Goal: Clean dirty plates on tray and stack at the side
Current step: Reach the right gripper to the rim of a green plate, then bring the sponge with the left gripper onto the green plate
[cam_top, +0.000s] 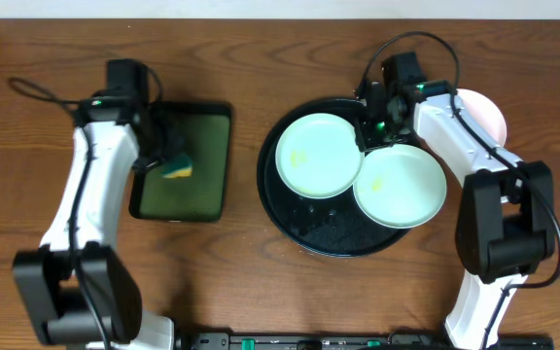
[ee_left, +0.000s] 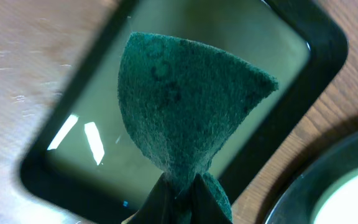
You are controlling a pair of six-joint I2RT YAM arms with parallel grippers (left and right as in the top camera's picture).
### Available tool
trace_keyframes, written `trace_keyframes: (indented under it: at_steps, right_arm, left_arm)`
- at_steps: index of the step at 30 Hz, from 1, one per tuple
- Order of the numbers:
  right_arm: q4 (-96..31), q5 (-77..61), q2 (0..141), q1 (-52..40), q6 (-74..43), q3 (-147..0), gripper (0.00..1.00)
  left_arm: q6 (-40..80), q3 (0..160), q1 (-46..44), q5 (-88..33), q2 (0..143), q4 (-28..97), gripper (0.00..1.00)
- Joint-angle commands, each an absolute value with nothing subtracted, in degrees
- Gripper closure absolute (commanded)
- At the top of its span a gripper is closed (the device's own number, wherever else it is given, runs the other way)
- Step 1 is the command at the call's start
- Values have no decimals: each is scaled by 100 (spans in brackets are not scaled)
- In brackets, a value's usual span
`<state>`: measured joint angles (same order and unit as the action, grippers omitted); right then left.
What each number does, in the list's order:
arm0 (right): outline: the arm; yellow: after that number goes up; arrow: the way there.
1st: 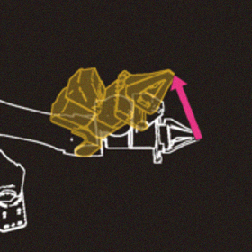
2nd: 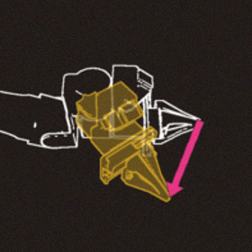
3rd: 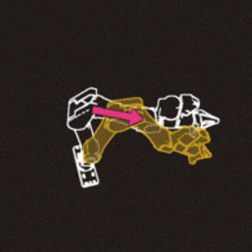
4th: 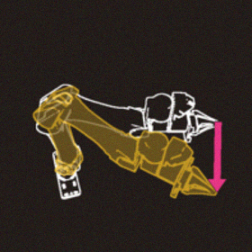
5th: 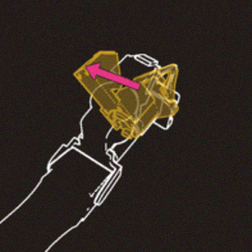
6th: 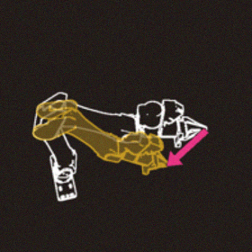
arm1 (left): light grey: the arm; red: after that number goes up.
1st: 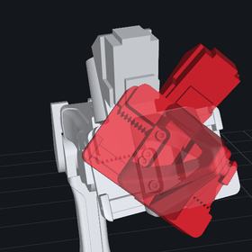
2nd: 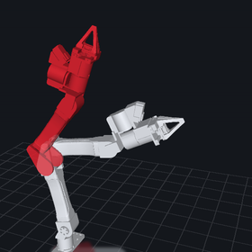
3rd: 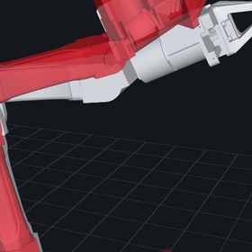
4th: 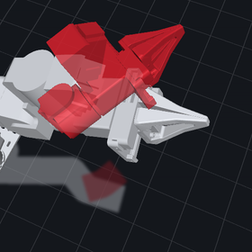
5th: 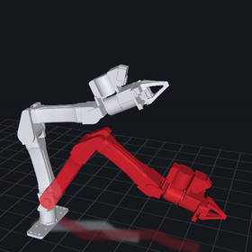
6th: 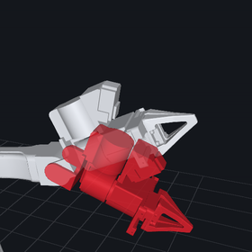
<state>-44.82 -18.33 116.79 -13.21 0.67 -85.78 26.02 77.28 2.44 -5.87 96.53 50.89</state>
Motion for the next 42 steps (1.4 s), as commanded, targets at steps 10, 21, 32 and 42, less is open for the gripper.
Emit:
trace_keyframes:
  at_steps: [10, 21, 32, 42]
  right_arm:
    - [-4248, -1592, 11852, -1726, 180, -8315, 99]
    - [-3857, -1594, 11852, -1852, 178, -7885, 99]
    - [-3752, -1518, 11852, -1931, 3, -7863, 99]
    - [-3570, -572, 11852, -1927, -1339, -7863, 99]
  left_arm:
    - [2622, 7671, 60, -405, 11017, 4346, 93]
    - [2620, 7693, 62, -189, 11395, 4209, 93]
    - [3015, 7797, 10, -259, 9692, 4591, 93]
    - [3715, 7638, -993, -993, 9450, 4788, 93]
